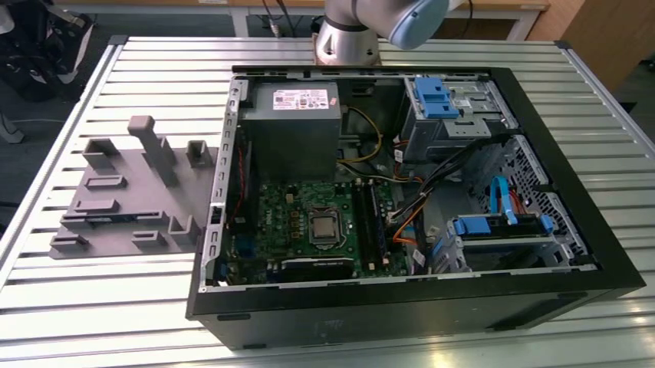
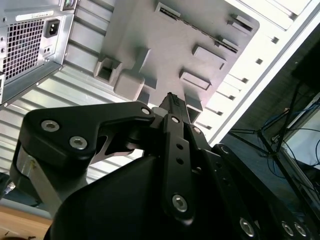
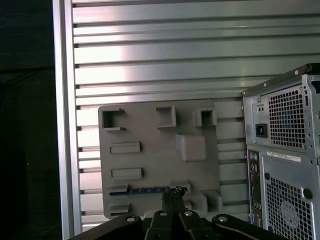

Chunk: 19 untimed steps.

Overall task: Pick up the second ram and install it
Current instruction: 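Reach for the second ram, then pick up the second ram and move it above second insertion slot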

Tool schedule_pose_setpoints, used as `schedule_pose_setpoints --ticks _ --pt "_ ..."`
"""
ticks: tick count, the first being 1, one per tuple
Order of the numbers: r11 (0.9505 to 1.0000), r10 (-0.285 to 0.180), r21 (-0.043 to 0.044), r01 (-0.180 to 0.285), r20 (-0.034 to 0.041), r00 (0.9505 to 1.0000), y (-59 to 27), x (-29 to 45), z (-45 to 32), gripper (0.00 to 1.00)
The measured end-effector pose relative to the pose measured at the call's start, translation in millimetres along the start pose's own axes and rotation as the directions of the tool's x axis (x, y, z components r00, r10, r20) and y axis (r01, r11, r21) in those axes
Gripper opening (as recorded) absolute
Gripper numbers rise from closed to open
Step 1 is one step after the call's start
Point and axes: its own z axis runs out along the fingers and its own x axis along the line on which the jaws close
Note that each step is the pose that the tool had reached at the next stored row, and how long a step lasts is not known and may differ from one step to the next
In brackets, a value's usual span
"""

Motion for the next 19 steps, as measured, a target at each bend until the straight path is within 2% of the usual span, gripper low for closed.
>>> schedule_pose_setpoints --ticks 6,19 --pt "1.0 0.0 -0.0001 0.0 0.0001 1.0 -0.8 7.9 0.0 0.11" --pt "1.0 0.0 -0.0001 0.0 0.0001 1.0 -0.8 8.6 0.0 0.11"
